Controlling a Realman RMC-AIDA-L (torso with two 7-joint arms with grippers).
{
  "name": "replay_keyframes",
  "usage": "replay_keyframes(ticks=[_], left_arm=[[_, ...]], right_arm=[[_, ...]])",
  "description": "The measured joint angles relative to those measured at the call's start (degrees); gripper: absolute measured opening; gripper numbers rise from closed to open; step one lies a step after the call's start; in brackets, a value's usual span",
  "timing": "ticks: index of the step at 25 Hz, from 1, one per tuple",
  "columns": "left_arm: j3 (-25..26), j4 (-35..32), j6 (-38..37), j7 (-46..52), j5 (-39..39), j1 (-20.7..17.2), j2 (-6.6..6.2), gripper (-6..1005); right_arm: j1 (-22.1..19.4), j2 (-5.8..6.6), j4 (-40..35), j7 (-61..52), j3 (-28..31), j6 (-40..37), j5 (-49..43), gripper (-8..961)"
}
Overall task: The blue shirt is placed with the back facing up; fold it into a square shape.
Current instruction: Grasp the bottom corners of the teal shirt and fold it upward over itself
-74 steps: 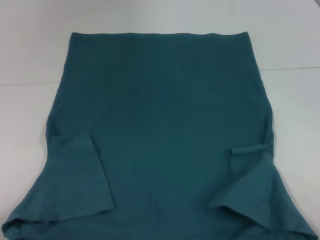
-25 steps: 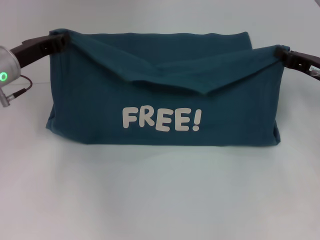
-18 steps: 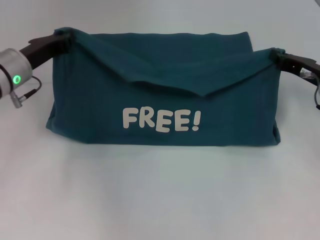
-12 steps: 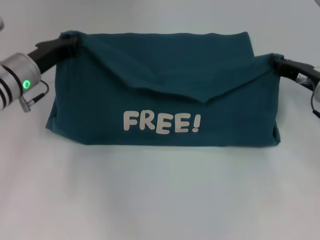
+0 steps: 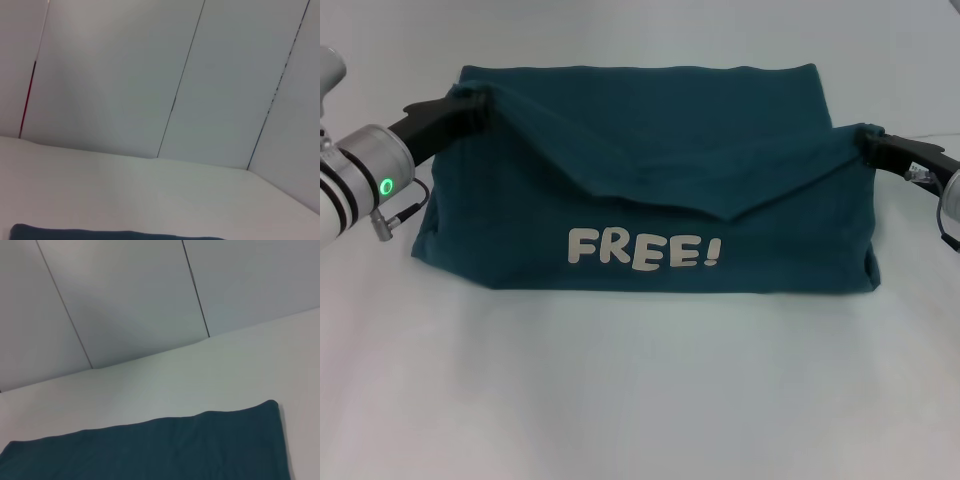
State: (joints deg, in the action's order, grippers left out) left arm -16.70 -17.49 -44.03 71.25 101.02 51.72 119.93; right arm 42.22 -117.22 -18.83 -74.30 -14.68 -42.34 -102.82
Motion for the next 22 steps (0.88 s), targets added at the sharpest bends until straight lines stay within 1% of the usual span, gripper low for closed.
replay_keyframes(ticks=[4,11,15,17,20,22], left_arm=[[0.0,0.0,0.4,-0.5,0.3,0.0,0.13,123],[-1.1,-1.1,0.6,-2.1,0.2,-0.8,1.06,136],[-1.4,-2.2,1.4,-3.2,0.0,-1.4,1.31,143],[-1.2,-2.8,2.2,-3.2,0.0,-1.7,1.31,146],[-1.2,-4.0,2.7,-3.1,0.0,-2.4,1.31,365],[-1.3,-4.7,2.6,-2.7,0.0,-2.9,1.27,409]], right_arm=[[0.0,-0.11,0.3,0.0,0.0,0.6,0.0,79],[0.2,-0.74,0.3,2.2,-1.6,2.3,0.0,117],[0.3,-1.06,-0.1,3.0,-1.8,2.6,0.0,138],[0.3,-1.0,-0.4,3.0,-1.6,3.1,0.0,235],[0.3,-0.76,-1.4,3.0,-1.5,3.3,0.8,381],[0.1,-0.52,-2.1,2.7,-1.7,2.9,1.6,453]])
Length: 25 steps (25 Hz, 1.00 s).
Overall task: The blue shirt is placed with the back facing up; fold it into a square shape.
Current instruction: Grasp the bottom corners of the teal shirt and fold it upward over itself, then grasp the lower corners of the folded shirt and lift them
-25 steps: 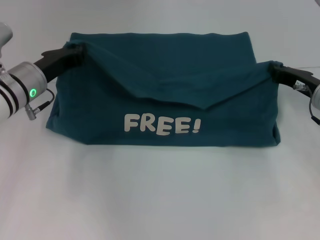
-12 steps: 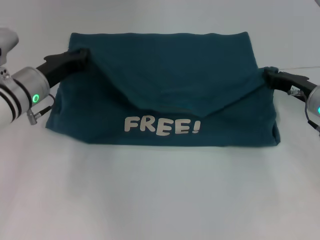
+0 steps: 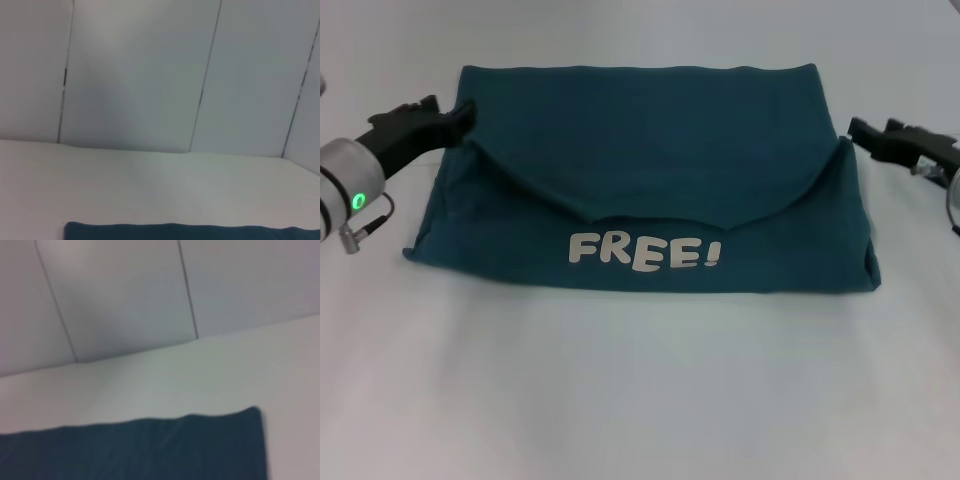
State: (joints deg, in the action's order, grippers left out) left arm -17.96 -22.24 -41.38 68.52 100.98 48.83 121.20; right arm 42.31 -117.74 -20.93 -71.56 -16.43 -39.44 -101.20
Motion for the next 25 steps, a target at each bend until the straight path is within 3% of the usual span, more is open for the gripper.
replay_keyframes(ticks=[5,9,13,19,25], left_arm=[[-1.7,-4.1,-3.8,7.1,0.5,-2.9,-0.06,520],[-10.1,-10.1,-9.8,18.6,0.7,-8.2,-0.33,609],[-17.0,-16.0,-12.4,26.1,1.0,-12.9,-0.4,790],[-17.7,-18.1,-15.1,29.3,2.2,-16.3,-0.51,893],[-17.4,-19.9,-17.7,33.1,9.8,-17.5,-0.74,893]], right_arm=[[-1.3,1.26,-0.5,-4.1,-0.9,-4.9,-0.2,604],[-4.4,2.95,-2.2,-12.3,-6.0,-10.3,-1.8,638],[-7.8,4.09,-5.7,-20.3,-12.9,-14.7,-3.9,672],[-10.8,5.22,-12.1,-33.5,-16.6,-22.0,-10.5,684],[-11.1,6.47,-16.2,-45.3,-16.6,-29.3,-18.8,678]])
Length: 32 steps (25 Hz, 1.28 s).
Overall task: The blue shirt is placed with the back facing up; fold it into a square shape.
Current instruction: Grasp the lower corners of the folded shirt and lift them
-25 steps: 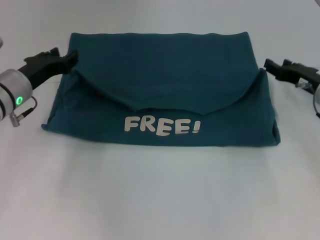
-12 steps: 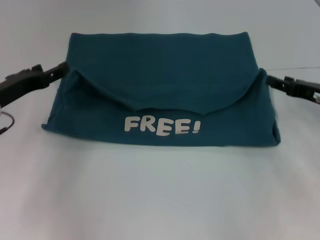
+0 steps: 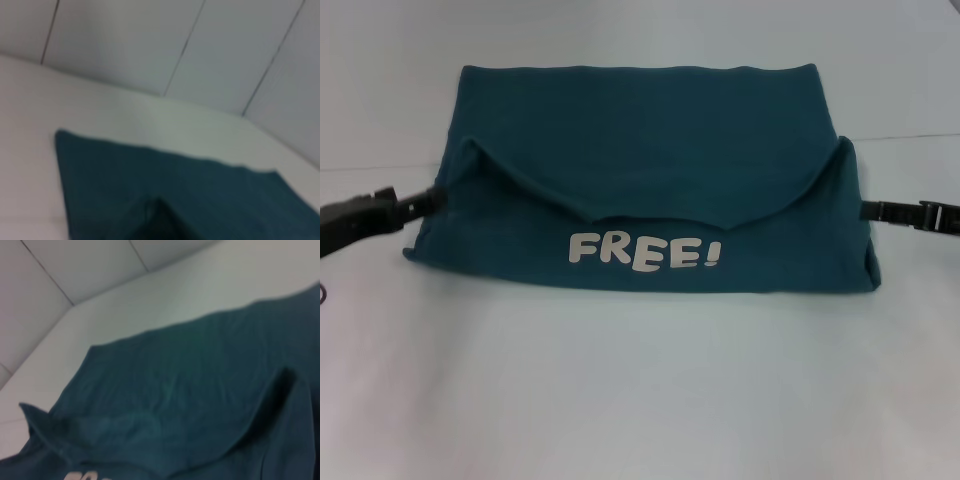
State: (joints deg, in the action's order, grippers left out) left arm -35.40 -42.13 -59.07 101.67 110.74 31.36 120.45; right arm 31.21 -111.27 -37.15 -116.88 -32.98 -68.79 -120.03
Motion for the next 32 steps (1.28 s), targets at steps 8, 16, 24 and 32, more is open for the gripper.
replay_keyframes(ticks=[8,16,24,32], left_arm=[[-0.1,-2.0,-1.2,2.9,9.4,-0.2,-0.04,893],[-0.2,-2.0,-0.9,2.6,10.6,-0.5,0.23,892],[-0.4,-1.9,-0.9,2.6,10.8,-0.7,0.5,892],[-0.5,-2.0,-0.9,2.5,10.8,-0.7,0.5,893]], right_arm=[[0.1,1.05,-1.4,-9.3,0.2,-4.6,-6.4,677],[1.1,1.45,-1.0,-12.5,-0.1,-4.4,-9.7,675],[2.6,-0.11,2.0,-12.4,-0.5,1.7,-11.4,677],[4.5,-1.15,5.6,-12.0,-2.0,6.8,-11.5,636]])
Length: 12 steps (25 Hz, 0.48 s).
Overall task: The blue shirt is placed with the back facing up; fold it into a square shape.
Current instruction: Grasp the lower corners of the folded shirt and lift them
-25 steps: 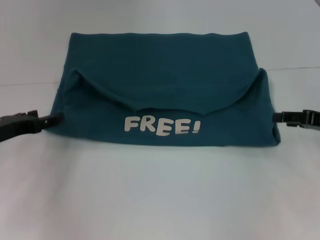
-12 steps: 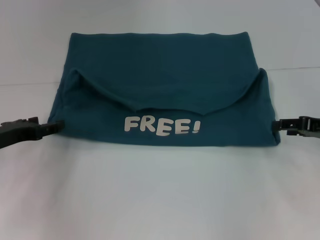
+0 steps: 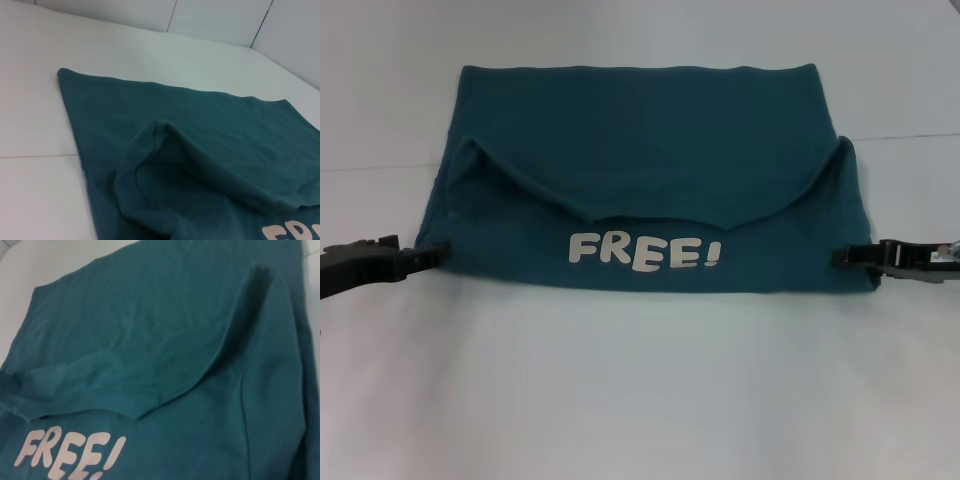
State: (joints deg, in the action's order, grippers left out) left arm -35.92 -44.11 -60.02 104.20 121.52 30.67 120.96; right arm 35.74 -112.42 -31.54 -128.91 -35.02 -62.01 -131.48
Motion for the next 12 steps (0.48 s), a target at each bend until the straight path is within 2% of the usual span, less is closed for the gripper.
replay_keyframes(ticks=[7,12], left_arm=[[0.0,-0.1,0.1,-0.1,0.0,0.0,-0.02,893],[0.0,-0.2,0.1,-0.1,0.0,0.0,-0.02,893]], right_arm=[[0.5,-0.89,0.4,0.2,-0.3,1.8,0.2,595],[1.0,-1.1,0.4,0.2,0.0,2.2,0.4,566]])
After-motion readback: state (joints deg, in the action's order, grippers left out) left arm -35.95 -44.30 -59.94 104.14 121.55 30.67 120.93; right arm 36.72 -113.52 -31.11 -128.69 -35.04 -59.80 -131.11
